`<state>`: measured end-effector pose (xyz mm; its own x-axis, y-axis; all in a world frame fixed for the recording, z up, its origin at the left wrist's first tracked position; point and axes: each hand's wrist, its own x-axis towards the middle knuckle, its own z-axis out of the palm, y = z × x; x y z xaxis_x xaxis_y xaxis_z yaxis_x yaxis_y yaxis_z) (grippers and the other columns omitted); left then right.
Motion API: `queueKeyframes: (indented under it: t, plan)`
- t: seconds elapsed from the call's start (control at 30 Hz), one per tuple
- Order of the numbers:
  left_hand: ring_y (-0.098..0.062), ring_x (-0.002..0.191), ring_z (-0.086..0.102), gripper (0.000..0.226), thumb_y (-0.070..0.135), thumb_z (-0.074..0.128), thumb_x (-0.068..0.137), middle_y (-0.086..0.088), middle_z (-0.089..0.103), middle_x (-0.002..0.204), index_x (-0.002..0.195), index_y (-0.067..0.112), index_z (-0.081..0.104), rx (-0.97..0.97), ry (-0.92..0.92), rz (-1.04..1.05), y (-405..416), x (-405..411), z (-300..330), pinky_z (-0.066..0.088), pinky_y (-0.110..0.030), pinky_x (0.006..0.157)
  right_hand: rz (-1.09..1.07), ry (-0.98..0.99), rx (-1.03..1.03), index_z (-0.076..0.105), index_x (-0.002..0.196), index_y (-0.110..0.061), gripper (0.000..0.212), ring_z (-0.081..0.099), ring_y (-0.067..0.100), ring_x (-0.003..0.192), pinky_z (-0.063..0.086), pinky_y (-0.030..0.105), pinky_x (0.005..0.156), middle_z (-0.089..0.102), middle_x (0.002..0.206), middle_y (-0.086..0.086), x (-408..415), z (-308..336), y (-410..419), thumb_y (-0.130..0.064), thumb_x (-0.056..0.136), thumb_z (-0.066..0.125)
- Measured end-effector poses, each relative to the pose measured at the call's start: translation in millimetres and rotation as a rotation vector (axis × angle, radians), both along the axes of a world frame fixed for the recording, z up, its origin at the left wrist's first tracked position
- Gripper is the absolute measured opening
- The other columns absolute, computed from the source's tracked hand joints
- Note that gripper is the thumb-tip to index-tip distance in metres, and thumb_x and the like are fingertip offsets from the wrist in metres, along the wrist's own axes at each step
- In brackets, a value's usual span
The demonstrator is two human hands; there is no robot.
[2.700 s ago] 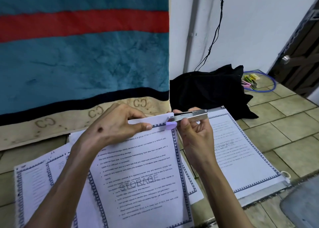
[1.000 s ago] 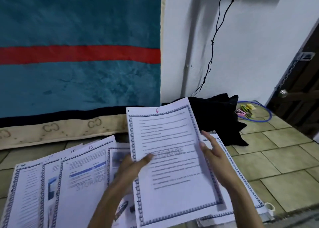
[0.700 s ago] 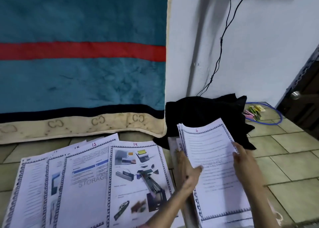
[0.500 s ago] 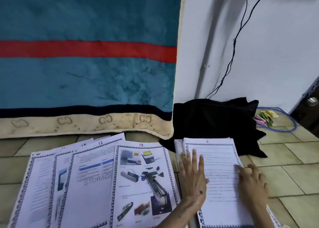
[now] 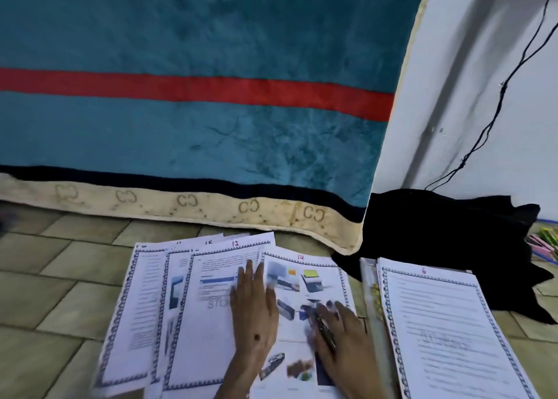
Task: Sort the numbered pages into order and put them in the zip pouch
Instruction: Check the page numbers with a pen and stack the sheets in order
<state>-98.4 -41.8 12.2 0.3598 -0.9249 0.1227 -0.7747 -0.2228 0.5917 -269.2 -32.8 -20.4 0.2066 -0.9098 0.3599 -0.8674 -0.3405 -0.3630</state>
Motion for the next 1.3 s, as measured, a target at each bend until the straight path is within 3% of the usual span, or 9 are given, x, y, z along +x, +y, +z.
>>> queueKeyframes:
  t: [0.2,0.4,0.53,0.6,0.7,0.83,1.07,1.13,1.3]
  plan:
    - [-0.016,0.14,-0.019,0.091,0.067,-0.024,0.073,0.0,-0.014,0.154,0.149,0.024,0.001,0.245,-0.152,-0.014,18.5,48.3,-37.9,-0.017,-0.034,0.112,-0.086,0.036,-0.093,0.051,0.112,-0.025,0.043,0.048,0.019,0.085,0.054,0.03,0.059,0.071,0.09,0.009,10.8,-16.7,-10.4,-0.02,0.073,0.035]
    - [-0.023,0.115,0.061,0.067,0.051,0.01,0.097,-0.005,0.063,0.124,0.115,0.019,0.067,0.377,-0.257,-0.121,16.0,50.1,-46.5,0.002,-0.035,0.109,-0.39,0.028,-0.195,0.071,0.097,0.005,0.052,0.057,0.044,0.073,0.052,0.047,0.059,0.066,0.092,0.032,-14.5,-11.0,-21.1,-0.011,0.07,0.03]
    - [-0.022,0.122,0.055,0.076,0.052,0.001,0.095,-0.004,0.057,0.132,0.119,0.02,0.065,0.395,-0.193,-0.177,21.5,53.5,-32.6,-0.002,-0.033,0.11,-0.475,0.129,-0.083,0.07,0.101,0.002,0.054,0.059,0.05,0.069,0.051,0.057,0.054,0.067,0.091,0.03,-18.0,-21.5,-16.7,-0.006,0.058,0.039]
    - [-0.021,0.143,0.024,0.086,0.06,-0.01,0.085,0.001,0.022,0.153,0.14,0.018,0.041,0.318,0.015,-0.146,20.9,61.3,-19.0,-0.014,-0.025,0.111,-0.507,0.136,-0.067,0.07,0.101,0.002,0.051,0.059,0.052,0.078,0.051,0.06,0.06,0.066,0.093,0.03,-13.5,-13.8,-15.4,-0.011,0.063,0.038]
    - [-0.013,0.146,0.01,0.047,0.029,0.027,0.1,0.004,0.013,0.157,0.145,0.017,0.028,0.093,0.304,-0.073,21.6,83.5,-12.0,0.003,-0.024,0.117,-0.567,0.035,0.012,0.063,0.117,-0.002,0.045,0.047,0.053,0.115,0.04,0.064,0.091,0.057,0.121,0.031,15.0,7.6,-16.9,-0.024,0.084,0.041]
    - [-0.017,0.145,0.018,0.046,0.007,0.033,0.097,0.0,0.027,0.153,0.142,0.013,0.036,-0.069,0.183,0.154,33.6,144.9,-13.0,0.014,-0.031,0.118,-0.236,0.082,-0.087,0.06,0.123,-0.009,0.06,0.046,0.043,0.123,0.039,0.053,0.1,0.057,0.128,0.023,94.0,20.2,-6.9,-0.044,0.096,0.019]
    - [-0.017,0.147,0.001,0.102,0.066,-0.032,0.066,0.005,0.005,0.158,0.149,0.024,0.01,0.231,-0.136,0.145,59.2,205.3,-40.4,0.004,-0.042,0.117,0.294,0.346,0.064,0.04,0.134,-0.044,0.046,0.009,0.021,0.145,0.005,0.042,0.111,0.043,0.144,-0.008,220.1,-20.4,34.2,-0.057,0.094,0.022]
    - [-0.018,0.146,0.011,0.086,0.056,-0.016,0.076,0.005,0.016,0.156,0.148,0.023,0.019,0.262,-0.168,0.149,61.2,209.2,-44.0,0.009,-0.047,0.116,0.182,0.309,0.106,0.038,0.134,-0.047,0.047,0.003,0.018,0.147,0.003,0.043,0.109,0.037,0.144,-0.012,222.0,-31.2,35.4,-0.059,0.094,0.017]
    - [-0.022,0.12,0.057,0.054,0.038,0.028,0.087,-0.002,0.059,0.13,0.124,0.015,0.06,0.268,-0.27,0.155,63.2,213.5,-43.1,0.043,-0.054,0.094,-0.007,0.311,0.201,0.044,0.13,-0.044,0.051,0.045,0.025,0.128,0.011,0.04,0.106,0.056,0.135,-0.004,206.8,-28.6,36.8,-0.057,0.094,0.011]
